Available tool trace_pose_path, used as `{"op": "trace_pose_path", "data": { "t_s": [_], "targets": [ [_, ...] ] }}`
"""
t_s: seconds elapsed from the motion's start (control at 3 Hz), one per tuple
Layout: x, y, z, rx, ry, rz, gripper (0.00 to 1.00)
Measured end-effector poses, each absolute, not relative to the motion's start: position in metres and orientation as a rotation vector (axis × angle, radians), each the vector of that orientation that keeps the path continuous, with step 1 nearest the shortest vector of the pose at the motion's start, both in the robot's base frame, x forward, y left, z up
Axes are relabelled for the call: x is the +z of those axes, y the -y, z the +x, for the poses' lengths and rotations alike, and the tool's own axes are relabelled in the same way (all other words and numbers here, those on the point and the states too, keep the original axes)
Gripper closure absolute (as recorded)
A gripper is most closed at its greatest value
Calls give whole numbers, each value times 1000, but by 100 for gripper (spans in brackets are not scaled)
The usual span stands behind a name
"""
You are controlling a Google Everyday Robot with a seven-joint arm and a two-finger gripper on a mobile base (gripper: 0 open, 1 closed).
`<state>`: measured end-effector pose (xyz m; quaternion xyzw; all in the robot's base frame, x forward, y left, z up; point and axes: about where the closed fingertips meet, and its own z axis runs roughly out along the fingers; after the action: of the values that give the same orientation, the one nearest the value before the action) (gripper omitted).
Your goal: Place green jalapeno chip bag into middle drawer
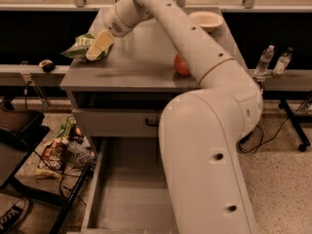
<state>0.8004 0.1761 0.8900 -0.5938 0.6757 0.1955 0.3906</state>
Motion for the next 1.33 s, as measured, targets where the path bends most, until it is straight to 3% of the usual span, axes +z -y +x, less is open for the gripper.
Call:
{"op": "trace_pose_path", "data": {
  "t_s": [0.33,1.33],
  "targets": [
    [870,-202,802,548,-1695,-1538,27],
    [872,-201,800,538,-1702,-1551,100]
  ]
}}
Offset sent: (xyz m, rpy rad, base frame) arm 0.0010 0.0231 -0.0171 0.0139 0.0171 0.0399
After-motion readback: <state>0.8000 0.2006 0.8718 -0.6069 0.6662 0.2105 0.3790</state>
